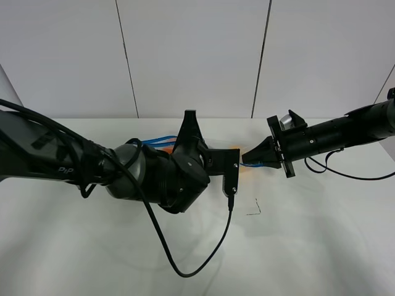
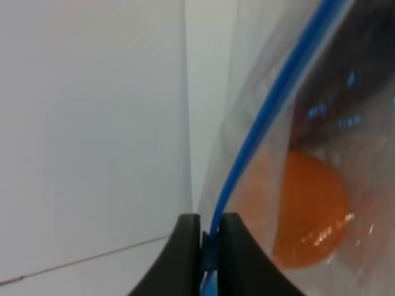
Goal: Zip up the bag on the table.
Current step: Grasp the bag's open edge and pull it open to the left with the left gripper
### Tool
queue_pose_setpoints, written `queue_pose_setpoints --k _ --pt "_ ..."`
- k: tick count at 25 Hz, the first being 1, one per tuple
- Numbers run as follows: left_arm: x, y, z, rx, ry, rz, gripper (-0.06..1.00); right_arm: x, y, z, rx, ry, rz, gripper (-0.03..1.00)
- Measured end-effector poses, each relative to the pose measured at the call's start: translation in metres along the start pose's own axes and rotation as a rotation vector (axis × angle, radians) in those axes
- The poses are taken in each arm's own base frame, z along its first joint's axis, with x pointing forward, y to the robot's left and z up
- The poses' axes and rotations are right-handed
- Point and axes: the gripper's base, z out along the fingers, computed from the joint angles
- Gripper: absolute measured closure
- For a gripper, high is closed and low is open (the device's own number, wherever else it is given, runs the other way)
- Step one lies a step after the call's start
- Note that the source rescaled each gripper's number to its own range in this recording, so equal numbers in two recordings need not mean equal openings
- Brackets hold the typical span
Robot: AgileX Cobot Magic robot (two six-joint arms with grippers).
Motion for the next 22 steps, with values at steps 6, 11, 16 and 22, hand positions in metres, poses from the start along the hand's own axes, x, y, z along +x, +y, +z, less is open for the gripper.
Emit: queue_pose_setpoints --k 6,11,16,22 --pt "0.024 -0.012 0.004 0.045 0.054 0.032 0.94 0.001 -0.001 0.0 0.008 0.009 -0.004 0.97" --pt "0.043 -0.012 0.002 0.064 0.084 0.024 0.94 0.001 -0.001 0.0 0.014 0.017 -0.008 0.97" --pt "0.064 -0.004 0.0 0.06 0.122 -0.008 0.94 0.002 -0.001 0.0 0.013 0.02 -0.009 0.97" --pt "0.083 -0.008 0.003 0.086 0.158 -0.014 0.94 0.002 -0.001 0.0 0.013 0.021 -0.009 0.97"
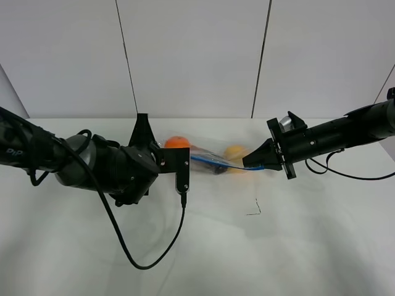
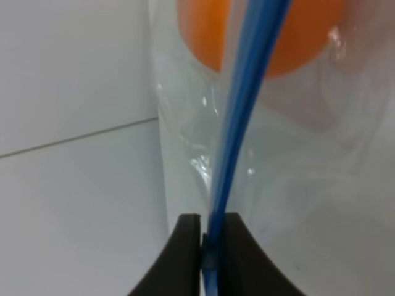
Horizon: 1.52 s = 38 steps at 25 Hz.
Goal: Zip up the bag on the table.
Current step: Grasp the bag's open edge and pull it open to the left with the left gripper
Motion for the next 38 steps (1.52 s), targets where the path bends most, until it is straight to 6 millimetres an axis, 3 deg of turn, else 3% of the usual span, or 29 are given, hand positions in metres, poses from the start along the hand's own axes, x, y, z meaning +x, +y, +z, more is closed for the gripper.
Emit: queue_pose_setpoints --k 7,26,38 --pt "0.014 -0.007 0.005 0.027 0.035 -0.011 0.94 0.0 0.0 0.0 0.003 0.003 -0.002 0.97" --pt "0.036 -0.001 0.016 0.037 0.088 -0.076 0.94 0.001 -0.001 0.0 0.009 0.009 -0.005 0.97" --pt "0.037 0.0 0.017 0.039 0.087 -0.083 0.94 0.001 -0.001 0.0 0.007 0.009 -0.004 0.97"
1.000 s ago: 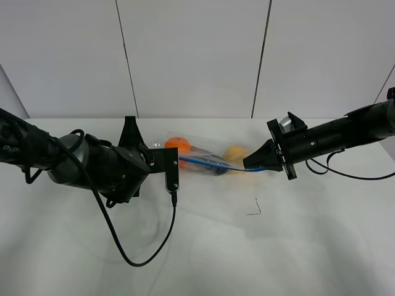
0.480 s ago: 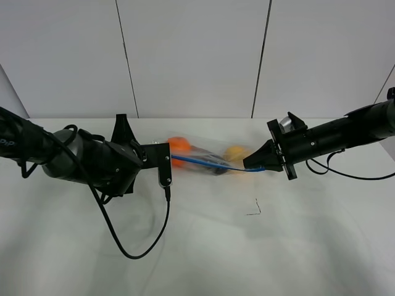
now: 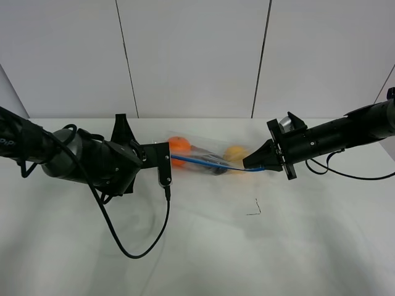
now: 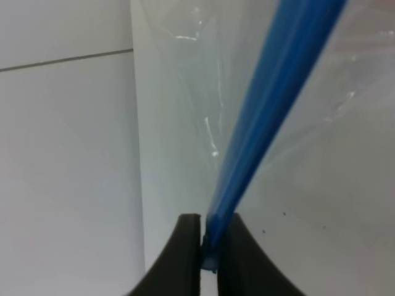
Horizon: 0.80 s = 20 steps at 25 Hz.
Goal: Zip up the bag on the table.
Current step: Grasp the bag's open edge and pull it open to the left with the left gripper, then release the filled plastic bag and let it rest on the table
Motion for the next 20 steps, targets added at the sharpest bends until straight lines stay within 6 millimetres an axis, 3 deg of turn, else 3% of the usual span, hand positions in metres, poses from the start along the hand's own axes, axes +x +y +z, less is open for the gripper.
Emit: queue_pose_setpoints --k 4,6,9,12,20 --pt "0.0003 -0.0004 0.0009 0.012 -0.009 -0.025 0.91 0.0004 -0.0004 0.0 0.004 0.005 -0.002 0.97" --pt "0.0021 -0.0003 0.002 0.019 -0.006 -0.056 0.79 0.0007 -0.0015 -0.0012 0.01 0.007 -0.004 0.97" --pt "0.0029 -0.0002 0.0026 0.023 -0.004 -0.101 0.49 0.0005 -0.0023 -0.0024 0.012 0.006 -0.003 0.97" --pt "0.0031 -0.0001 0.0026 0.021 -0.002 -0.128 0.32 0.0006 -0.0023 -0.0024 0.012 0.006 -0.004 0.97" --pt "0.0046 0.001 0.0026 0.007 0.014 -0.152 0.26 0.0006 -0.0024 -0.0024 0.013 0.007 -0.004 0.97"
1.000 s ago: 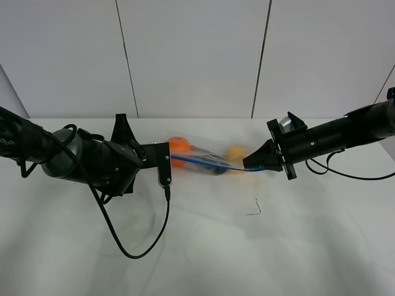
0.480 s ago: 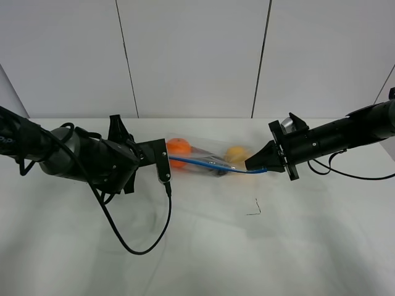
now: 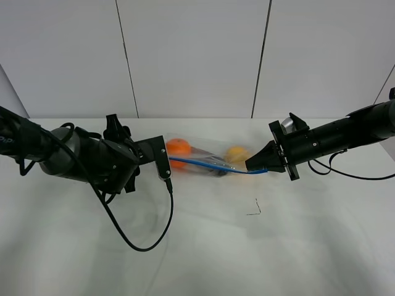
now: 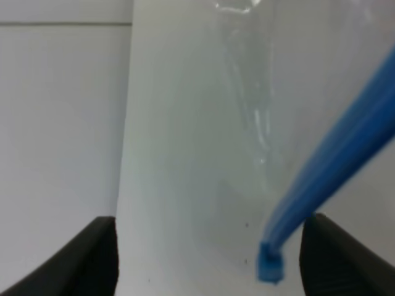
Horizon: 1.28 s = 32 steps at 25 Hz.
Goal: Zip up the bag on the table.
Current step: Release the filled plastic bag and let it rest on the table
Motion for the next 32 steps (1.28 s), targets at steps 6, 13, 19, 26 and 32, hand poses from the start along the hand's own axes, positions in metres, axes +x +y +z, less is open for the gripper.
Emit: queue_pose_setpoints --k 6,13,19,26,32 --pt "0.005 0.005 0.0 -0.055 0.05 -0.047 0.26 0.0 0.0 0.0 0.0 0.001 0.0 0.97" --pt "0.006 0.005 0.0 -0.062 0.064 -0.052 0.26 0.0 0.0 0.0 0.001 0.001 -0.001 0.97" --pt "0.007 0.005 0.0 -0.055 0.072 -0.136 0.26 0.0 0.0 0.0 0.001 0.001 -0.002 0.97" --pt "0.011 0.003 -0.001 -0.046 0.113 -0.204 -0.02 0.0 0.0 0.0 0.001 0.001 -0.004 0.97" --pt "0.011 0.006 -0.001 -0.059 0.136 -0.227 -0.05 0.0 0.0 0.0 0.001 0.001 -0.004 0.97"
